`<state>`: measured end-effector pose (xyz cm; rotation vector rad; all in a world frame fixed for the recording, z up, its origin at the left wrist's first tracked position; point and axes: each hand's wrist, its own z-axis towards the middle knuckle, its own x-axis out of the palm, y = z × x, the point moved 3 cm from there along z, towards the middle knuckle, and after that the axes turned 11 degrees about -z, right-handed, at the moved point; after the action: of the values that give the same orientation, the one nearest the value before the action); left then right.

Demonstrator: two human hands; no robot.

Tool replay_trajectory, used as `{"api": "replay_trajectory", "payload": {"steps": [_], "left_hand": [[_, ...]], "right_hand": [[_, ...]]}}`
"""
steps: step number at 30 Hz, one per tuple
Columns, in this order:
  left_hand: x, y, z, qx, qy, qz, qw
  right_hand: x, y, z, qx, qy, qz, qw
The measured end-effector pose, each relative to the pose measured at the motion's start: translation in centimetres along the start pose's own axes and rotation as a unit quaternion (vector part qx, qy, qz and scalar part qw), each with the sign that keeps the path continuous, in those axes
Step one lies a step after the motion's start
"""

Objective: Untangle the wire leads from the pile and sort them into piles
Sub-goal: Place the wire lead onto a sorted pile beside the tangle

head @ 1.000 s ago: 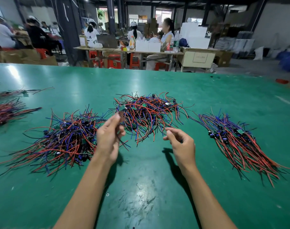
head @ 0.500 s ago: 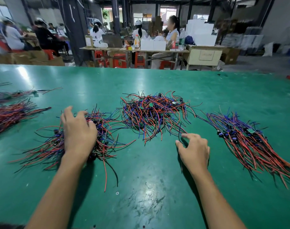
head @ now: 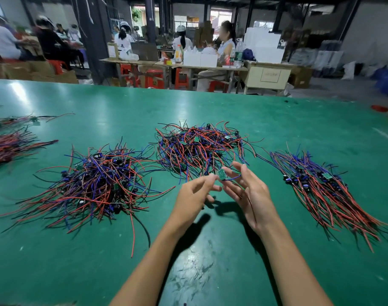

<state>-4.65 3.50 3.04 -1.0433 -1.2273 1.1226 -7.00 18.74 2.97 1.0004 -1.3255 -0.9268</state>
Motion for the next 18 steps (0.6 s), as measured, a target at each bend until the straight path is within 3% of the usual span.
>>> {"api": "replay_trajectory", "payload": {"steps": [5,13,18], "left_hand": [[-2.0,0.0,-0.1,-0.017,-0.039,-0.129,0.991],[-2.8,0.3,0.1,-0.028,-0.1,-0.256,0.961],[-3.4,0.5,0.2,-0.028,-0.127,-0.322,0.938]], "right_hand": [[1.0,0.1,-0.7,0.011,0.032,-0.127,0.991],[0.4,0.2,-1.0,0.028,-0.016,-0.065,0.997],[-0.2,0.0,-0.6,-0.035,-0.055,-0.168,0.984]]}}
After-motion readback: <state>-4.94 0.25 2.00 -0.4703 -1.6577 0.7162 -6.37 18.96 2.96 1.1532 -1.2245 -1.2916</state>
